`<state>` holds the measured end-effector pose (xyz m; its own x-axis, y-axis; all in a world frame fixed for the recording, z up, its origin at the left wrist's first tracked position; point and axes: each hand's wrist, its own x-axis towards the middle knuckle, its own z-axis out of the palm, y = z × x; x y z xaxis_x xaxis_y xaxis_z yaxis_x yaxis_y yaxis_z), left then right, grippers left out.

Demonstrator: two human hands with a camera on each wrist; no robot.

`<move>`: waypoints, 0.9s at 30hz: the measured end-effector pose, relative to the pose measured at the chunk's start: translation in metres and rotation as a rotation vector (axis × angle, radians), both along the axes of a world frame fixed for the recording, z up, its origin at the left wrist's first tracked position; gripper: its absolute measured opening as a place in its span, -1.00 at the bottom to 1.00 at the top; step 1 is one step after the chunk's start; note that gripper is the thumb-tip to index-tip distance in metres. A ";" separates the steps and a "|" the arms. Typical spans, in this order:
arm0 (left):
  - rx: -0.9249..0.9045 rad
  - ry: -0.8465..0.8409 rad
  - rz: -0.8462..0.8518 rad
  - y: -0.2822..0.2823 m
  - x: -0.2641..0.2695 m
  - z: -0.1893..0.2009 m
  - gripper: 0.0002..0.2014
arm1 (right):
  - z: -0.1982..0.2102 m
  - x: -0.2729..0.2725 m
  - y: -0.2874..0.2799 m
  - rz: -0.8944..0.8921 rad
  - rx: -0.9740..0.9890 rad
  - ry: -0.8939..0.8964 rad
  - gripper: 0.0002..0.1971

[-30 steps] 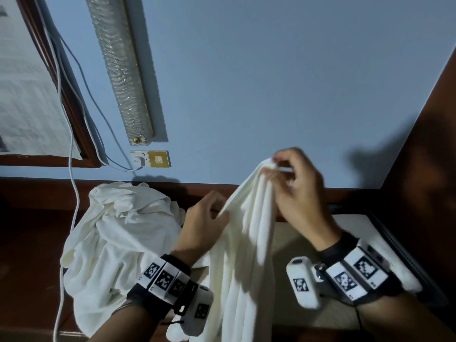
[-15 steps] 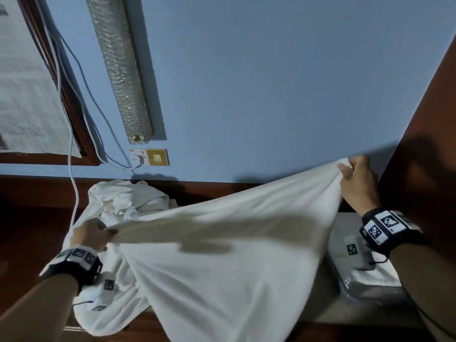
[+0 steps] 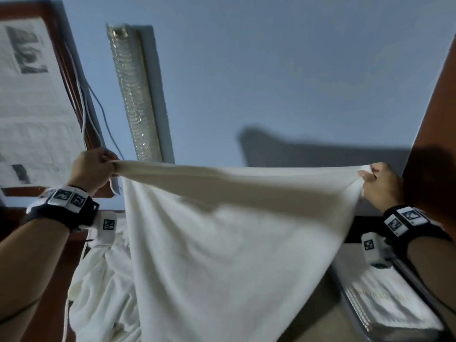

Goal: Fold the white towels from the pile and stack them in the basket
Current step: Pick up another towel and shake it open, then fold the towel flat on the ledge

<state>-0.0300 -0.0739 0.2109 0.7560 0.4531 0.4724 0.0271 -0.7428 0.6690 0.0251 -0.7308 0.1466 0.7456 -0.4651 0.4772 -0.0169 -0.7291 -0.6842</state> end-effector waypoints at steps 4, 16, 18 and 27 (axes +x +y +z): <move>0.311 0.003 -0.086 0.006 -0.002 0.063 -0.75 | 0.052 0.012 -0.015 0.046 0.061 -0.033 -0.83; 0.542 0.601 -0.158 0.003 -0.009 0.056 -0.57 | 0.092 0.031 -0.009 0.202 0.476 -0.151 -0.83; 0.607 0.563 -0.122 0.010 -0.003 0.047 -0.31 | 0.086 0.034 -0.010 0.173 0.417 -0.116 -0.64; -0.209 -0.164 -0.090 -0.008 0.010 0.063 -0.83 | 0.095 0.025 0.008 -0.047 0.105 -0.217 -0.72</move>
